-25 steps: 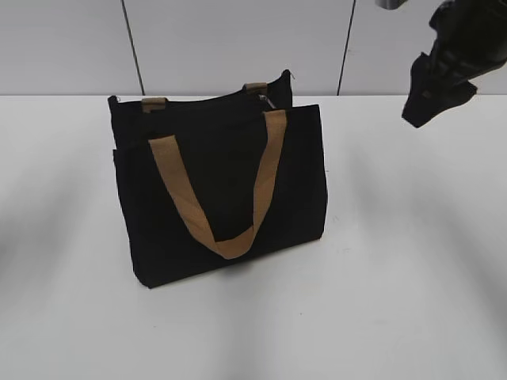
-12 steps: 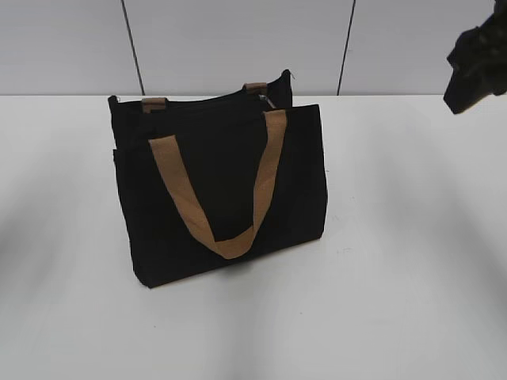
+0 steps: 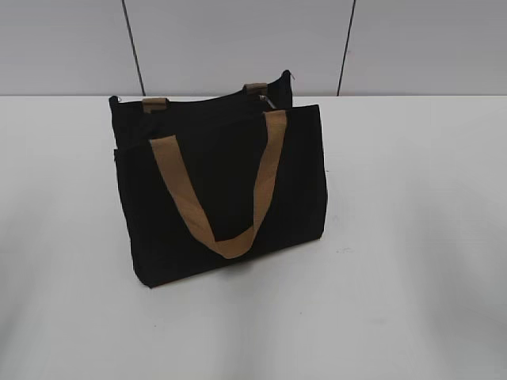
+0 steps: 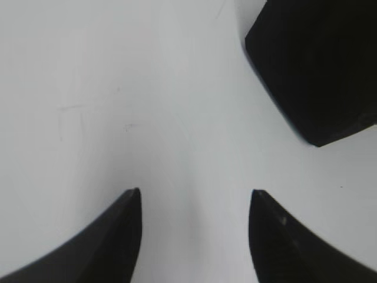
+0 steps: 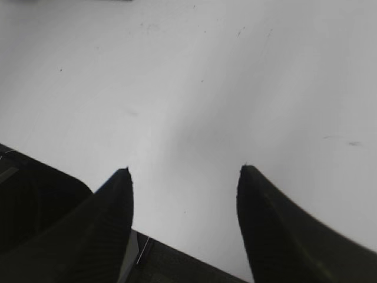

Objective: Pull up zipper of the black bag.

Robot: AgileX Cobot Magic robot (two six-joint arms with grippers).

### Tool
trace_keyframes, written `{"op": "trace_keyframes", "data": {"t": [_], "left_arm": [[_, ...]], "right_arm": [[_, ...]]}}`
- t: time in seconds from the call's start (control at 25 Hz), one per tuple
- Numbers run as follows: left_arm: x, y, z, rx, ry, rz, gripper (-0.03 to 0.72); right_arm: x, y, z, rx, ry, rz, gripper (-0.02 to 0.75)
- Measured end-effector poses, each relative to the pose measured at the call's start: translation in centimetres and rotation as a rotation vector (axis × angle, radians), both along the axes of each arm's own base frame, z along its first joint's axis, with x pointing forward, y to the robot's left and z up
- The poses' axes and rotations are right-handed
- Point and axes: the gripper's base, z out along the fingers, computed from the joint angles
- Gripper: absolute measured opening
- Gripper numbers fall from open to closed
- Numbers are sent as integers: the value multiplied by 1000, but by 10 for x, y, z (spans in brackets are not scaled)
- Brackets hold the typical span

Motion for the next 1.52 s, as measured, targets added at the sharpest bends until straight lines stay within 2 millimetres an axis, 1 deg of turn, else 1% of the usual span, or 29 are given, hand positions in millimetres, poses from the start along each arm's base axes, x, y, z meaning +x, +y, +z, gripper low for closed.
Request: {"op": "trace_keyframes", "data": {"t": [0.12,0.24,0.36,0.44,0.52,0.6,0.76,0.96,1.04,1.2,1.44,1.52], "left_arm": [[-24,5,0,-6,-29,0,434],[-42,7,6,-28,-89,-1,434],[-56,8,9,-66,-120,-7,434],[-64,7,6,-80,-76,-14,433],[-69,7,2,-76,-12,-19,430],[-70,7,1,-80,4,-21,429],[-69,5,-3,-95,5,-27,428],[-69,5,-3,-100,-2,-29,427],[-72,6,-2,-102,-22,-31,427],[-88,9,3,-121,-127,-36,427],[-122,15,5,-159,-339,-46,427],[-127,16,5,-164,-369,-48,426]], "right_arm": [[-26,-6,-8,9,-30,0,442],[-51,-12,-10,27,-101,-1,442],[-66,-15,-16,35,-135,-1,442],[-74,-17,-19,38,-149,1,442],[-81,-18,-24,38,-146,2,442],[-87,-19,-25,41,-158,9,442],[-96,-20,-20,55,-224,29,442],[-111,-24,-13,80,-339,31,442],[-117,-25,-10,92,-394,28,442],[-129,-28,-6,130,-502,11,442],[-143,-32,-6,173,-629,-4,442],[-147,-32,-6,195,-672,-13,442]]}}
